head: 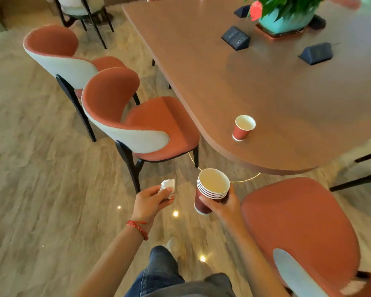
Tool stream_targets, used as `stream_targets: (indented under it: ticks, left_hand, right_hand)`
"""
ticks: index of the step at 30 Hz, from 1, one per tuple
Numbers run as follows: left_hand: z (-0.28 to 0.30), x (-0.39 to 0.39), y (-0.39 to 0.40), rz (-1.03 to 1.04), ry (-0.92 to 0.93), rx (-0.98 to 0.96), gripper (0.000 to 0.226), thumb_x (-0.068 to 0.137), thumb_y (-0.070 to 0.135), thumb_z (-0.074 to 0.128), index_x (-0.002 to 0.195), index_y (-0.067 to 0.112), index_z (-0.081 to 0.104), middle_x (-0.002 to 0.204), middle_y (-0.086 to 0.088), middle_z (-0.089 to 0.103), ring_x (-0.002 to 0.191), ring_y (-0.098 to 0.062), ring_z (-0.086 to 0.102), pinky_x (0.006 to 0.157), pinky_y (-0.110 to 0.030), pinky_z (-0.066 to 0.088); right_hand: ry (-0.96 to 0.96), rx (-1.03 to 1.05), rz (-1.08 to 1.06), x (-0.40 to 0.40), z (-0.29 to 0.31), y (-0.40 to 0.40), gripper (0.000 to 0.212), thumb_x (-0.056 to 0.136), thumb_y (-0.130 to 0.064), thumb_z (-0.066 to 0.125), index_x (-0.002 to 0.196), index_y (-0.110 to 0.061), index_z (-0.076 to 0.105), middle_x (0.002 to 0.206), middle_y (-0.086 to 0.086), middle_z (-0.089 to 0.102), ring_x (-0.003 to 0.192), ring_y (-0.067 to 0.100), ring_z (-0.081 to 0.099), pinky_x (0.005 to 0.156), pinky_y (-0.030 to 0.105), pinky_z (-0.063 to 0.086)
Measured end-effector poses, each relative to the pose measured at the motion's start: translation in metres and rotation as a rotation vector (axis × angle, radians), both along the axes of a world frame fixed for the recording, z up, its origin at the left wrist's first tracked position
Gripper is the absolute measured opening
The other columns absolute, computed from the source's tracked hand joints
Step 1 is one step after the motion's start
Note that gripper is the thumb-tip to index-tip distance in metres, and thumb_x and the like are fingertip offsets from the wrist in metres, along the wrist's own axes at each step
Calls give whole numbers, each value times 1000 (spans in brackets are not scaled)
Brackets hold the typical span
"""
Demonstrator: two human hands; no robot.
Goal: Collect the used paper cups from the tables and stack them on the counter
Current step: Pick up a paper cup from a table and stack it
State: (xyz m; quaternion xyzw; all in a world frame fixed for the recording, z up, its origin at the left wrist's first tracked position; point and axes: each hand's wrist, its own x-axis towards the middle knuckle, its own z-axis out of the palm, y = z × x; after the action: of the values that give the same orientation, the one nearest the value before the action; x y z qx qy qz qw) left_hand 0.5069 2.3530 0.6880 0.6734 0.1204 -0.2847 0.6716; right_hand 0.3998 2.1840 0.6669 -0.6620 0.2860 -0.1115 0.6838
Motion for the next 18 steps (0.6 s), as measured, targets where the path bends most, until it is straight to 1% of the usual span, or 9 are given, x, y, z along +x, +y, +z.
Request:
stream_targets:
  ticks: [2,4,5,7,9,10,12,15,18]
  left_hand:
    - [2,28,-14,-66,-5,0,5,82,10,66,79,7,70,82,-11,68,72,-13,69,58,-17,54]
    - [4,50,-29,-125,-11,2,5,82,9,65,79,9,70,82,-9,68,67,-10,69,57,-16,54]
    - [5,58,-37,-150,-14,2,6,82,9,65,79,11,70,81,-7,68,65,-9,69,57,-16,54]
    - [6,70,-54,-195,-6,11,8,82,8,65,77,13,69,80,-6,68,65,-9,68,59,-18,56]
    - [7,79,-72,-241,18,3,6,83,7,64,82,6,69,76,-6,67,62,-8,68,60,-18,56]
    - [6,82,-80,-268,29,-2,7,83,6,63,85,2,68,75,-7,66,59,-6,67,59,-17,56]
    - [5,88,-97,-320,60,-8,8,84,4,62,88,-1,66,75,-10,65,59,-6,67,61,-18,57]
    - [4,99,-125,-369,67,-11,10,85,4,61,89,-3,65,79,-13,63,71,-15,65,69,-22,55]
    - [2,111,-152,-382,69,-30,7,85,3,60,87,-2,65,79,-13,62,75,-19,62,69,-21,56]
  right_hand:
    - [-4,3,-85,14,-2,-5,73,59,-24,84,123,-23,50,117,-2,62,110,12,59,88,26,49]
    - [-6,14,-164,23,-2,-10,75,57,-25,87,122,-23,51,117,-1,62,110,13,60,91,31,50]
    - [-7,17,-202,26,-2,-13,77,56,-26,89,122,-24,51,118,-1,62,110,14,59,93,34,50]
    - [-1,15,-270,30,-2,-20,75,53,-32,86,119,-30,50,120,-2,61,112,14,58,95,36,49]
    - [2,9,-328,33,-2,-29,71,56,-29,87,117,-32,50,118,-3,61,111,14,58,94,35,49]
    - [2,3,-356,35,-3,-35,70,58,-25,88,116,-31,50,117,-4,62,110,13,59,92,34,49]
    - [3,-9,-406,38,-4,-46,66,60,-20,88,114,-31,51,115,-8,62,108,8,60,88,27,49]
    - [-1,-45,-454,46,-5,-66,60,63,-12,84,109,-33,52,110,-16,61,102,-7,59,79,13,49]
    - [-19,-45,-474,56,-6,-90,59,65,-6,83,108,-32,53,107,-17,62,100,-9,59,77,8,48]
